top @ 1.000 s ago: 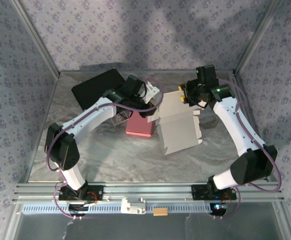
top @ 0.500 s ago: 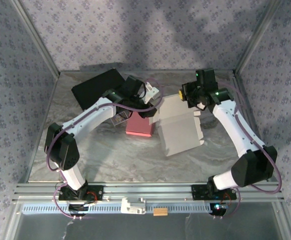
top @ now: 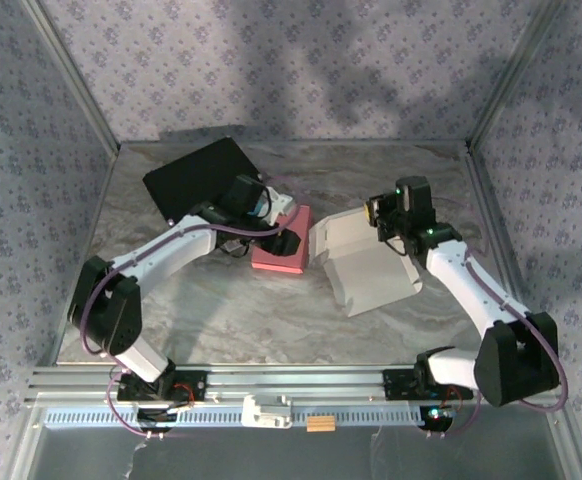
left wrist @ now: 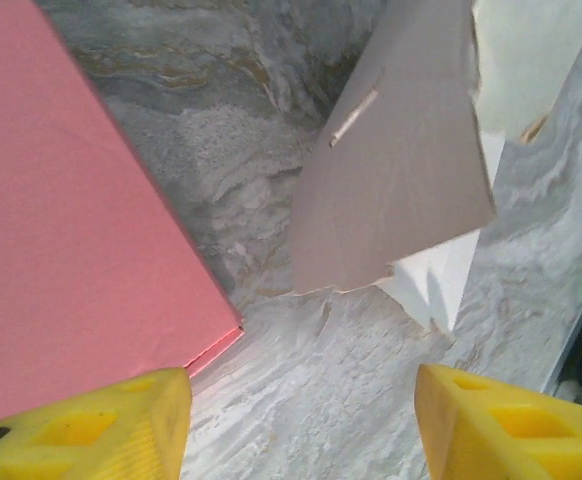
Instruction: Fold the paper box
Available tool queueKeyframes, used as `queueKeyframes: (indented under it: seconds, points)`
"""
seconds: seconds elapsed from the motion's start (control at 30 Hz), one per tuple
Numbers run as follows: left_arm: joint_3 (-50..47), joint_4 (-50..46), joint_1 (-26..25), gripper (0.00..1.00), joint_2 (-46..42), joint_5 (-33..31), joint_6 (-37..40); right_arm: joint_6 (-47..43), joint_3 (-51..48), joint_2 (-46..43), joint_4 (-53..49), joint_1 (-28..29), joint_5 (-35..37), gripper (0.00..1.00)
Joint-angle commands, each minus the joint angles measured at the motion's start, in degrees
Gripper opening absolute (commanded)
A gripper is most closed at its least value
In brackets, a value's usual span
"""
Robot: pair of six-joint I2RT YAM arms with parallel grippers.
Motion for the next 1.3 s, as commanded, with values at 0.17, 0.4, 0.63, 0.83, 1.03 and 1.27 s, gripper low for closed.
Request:
queueKeyframes:
  seconds: [0.17, 0.4, 0.63, 0.83, 1.03, 1.27]
  points:
    - [-6.9, 15.5, 0.8, 0.52, -0.4, 6.9, -9.5, -5.4, -9.8, -1.7, 19.0, -4.8, -6.6, 0.00]
    - [-3.7, 13.5, 0.8, 0.39, 5.2, 6.9, -5.2, -7.1, -17.5, -0.4, 32.0, -7.2, -12.2, 0.00]
    - [-1.7, 15.1, -1.0, 0.41, 8.2, 5.0, -1.8, -6.7, -22.2, 2.9, 42.5, -9.3, -16.1, 0.00]
    - [1.7, 13.7, -3.7, 0.37, 11.1, 5.5, 5.6, -9.2, -23.2, 4.0, 43.9, -11.7, -19.8, 0.00]
    - [1.3, 15.2, -5.3, 0.36, 12.4, 6.3, 11.2, -9.1, -23.6, 5.0, 45.5, -13.0, -22.4, 0.00]
    - [1.1, 17.5, -5.6, 0.35, 14.5, 6.2, 13.2, -9.4, -24.5, 4.7, 45.2, -13.1, -22.7, 0.00]
